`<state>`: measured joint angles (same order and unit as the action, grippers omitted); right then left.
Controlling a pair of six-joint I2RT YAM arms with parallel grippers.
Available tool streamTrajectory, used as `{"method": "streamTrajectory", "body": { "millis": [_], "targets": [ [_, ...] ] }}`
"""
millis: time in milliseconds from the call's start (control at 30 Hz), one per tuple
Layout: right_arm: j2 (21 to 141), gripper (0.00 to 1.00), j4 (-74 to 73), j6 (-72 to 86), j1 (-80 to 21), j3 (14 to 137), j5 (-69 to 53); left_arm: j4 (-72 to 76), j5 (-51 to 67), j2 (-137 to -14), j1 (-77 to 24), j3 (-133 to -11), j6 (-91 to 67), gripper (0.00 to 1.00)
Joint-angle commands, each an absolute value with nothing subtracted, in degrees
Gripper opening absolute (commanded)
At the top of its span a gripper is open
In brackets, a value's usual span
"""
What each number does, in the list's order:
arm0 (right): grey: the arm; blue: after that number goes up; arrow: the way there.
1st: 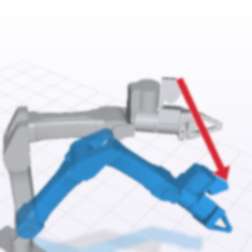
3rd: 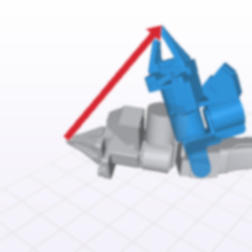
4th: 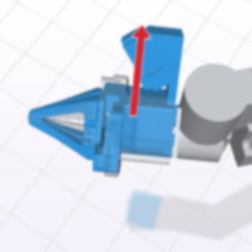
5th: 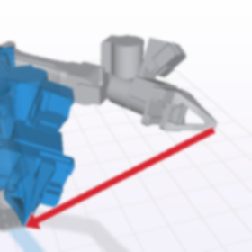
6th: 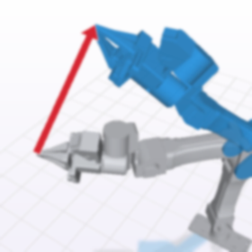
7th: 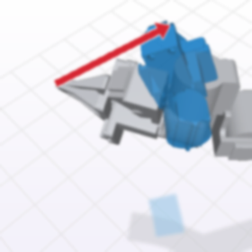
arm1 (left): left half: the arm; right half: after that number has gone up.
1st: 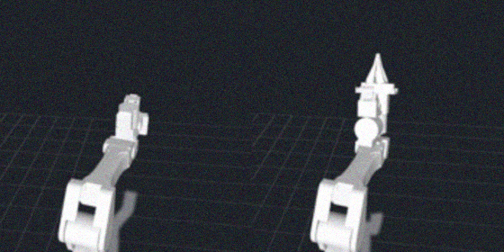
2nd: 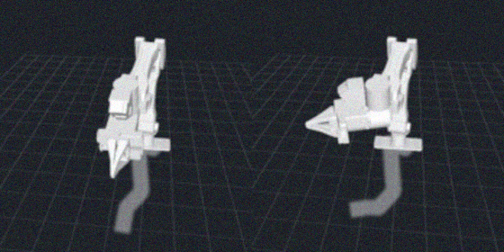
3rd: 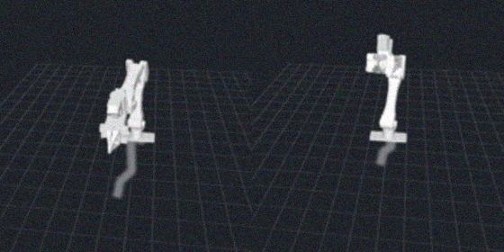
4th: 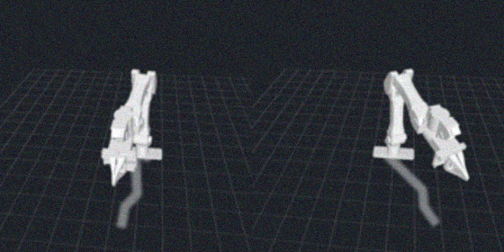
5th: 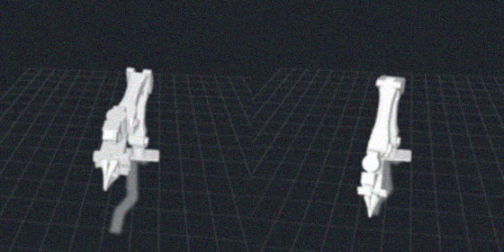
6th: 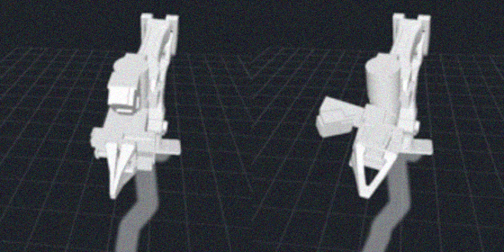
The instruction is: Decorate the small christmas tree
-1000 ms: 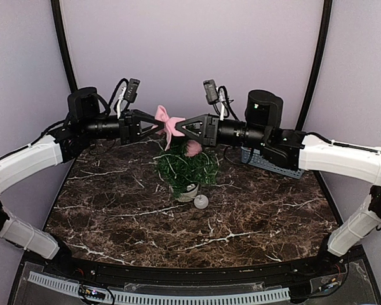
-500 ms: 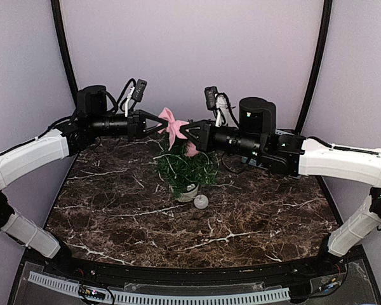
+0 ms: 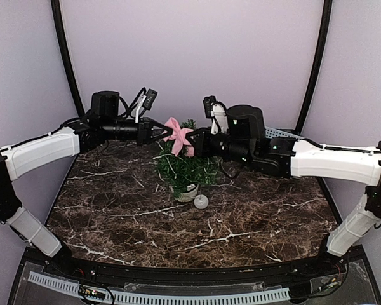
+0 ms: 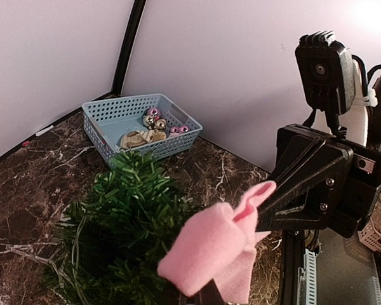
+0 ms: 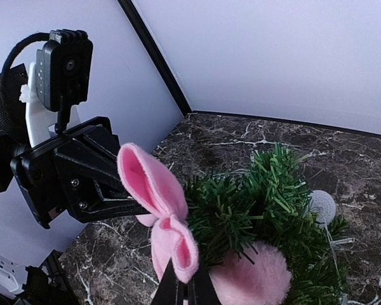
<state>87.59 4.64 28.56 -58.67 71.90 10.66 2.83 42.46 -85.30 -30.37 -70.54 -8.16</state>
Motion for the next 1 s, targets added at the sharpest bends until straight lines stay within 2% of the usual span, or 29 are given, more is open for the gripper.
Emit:
{"method": "streamTrajectory", "body": {
  "millis": [0, 967],
  "targets": [
    [89.3, 0.00, 4.3, 27.6, -59.1, 73.9, 13.5, 0.9, 40.0, -86.0, -30.0, -72.6, -7.0, 0.00],
    [92.4, 0.00, 0.2, 26.9, -59.3, 76.0, 17.1, -4.4, 36.0, -88.0, -29.6, -72.5, -9.5, 0.00]
  ]
}}
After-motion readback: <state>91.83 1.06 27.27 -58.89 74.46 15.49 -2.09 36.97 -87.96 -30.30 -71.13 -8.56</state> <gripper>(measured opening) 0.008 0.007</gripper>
